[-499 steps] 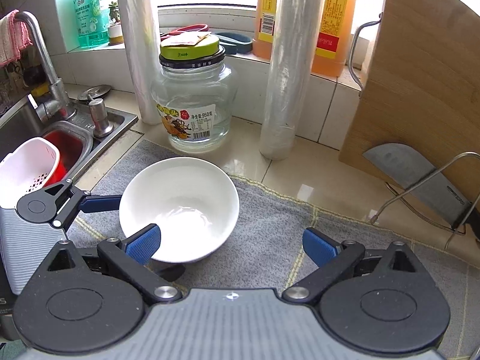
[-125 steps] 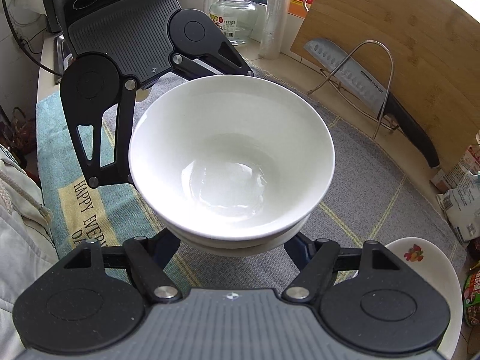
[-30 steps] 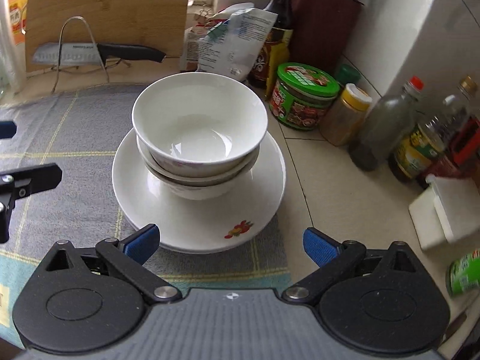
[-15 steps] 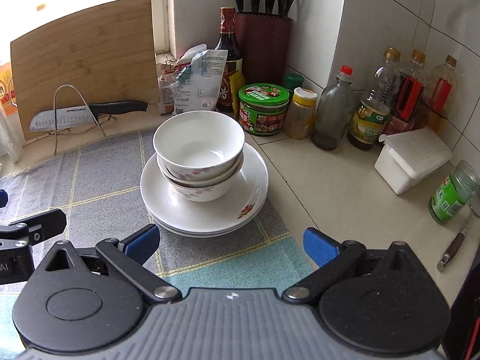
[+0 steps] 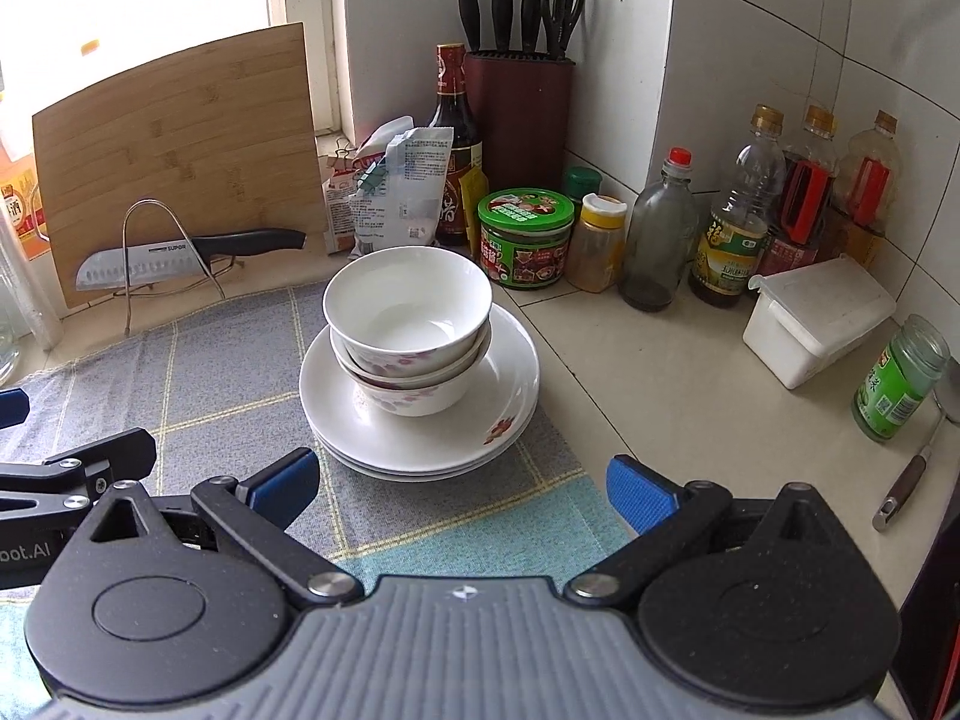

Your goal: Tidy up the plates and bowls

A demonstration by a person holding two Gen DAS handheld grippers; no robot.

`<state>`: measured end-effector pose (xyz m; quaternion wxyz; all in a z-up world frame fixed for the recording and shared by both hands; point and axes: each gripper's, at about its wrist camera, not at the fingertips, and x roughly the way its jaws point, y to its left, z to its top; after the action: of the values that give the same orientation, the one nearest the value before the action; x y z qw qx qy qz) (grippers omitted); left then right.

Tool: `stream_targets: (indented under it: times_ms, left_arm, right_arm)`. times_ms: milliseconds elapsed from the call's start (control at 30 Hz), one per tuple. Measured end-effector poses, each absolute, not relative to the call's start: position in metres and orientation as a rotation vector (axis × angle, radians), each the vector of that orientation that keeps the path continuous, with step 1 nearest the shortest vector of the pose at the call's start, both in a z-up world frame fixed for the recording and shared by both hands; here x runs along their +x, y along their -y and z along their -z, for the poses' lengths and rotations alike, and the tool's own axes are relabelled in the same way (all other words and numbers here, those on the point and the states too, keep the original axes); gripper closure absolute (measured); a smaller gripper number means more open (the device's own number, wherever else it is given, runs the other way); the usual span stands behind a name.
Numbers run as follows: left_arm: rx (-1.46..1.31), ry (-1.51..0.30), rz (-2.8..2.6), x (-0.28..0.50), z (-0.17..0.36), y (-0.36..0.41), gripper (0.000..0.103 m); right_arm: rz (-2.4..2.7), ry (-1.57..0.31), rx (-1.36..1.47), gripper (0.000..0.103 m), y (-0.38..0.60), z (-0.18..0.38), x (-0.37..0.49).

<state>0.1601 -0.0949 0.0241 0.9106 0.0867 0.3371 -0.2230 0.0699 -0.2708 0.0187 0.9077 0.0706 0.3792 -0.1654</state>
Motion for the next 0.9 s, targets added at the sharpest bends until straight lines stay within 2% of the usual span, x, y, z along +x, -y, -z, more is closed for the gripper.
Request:
stream_targets:
  times_ms: [900]
  left_arm:
    - [0.186,-0.688,0.466,0.1556,-0.0274,0.0941,0.001]
  right_arm:
    - [0.335,-0.791,0.123,0.000,0.2662,-0.0222,0.0657]
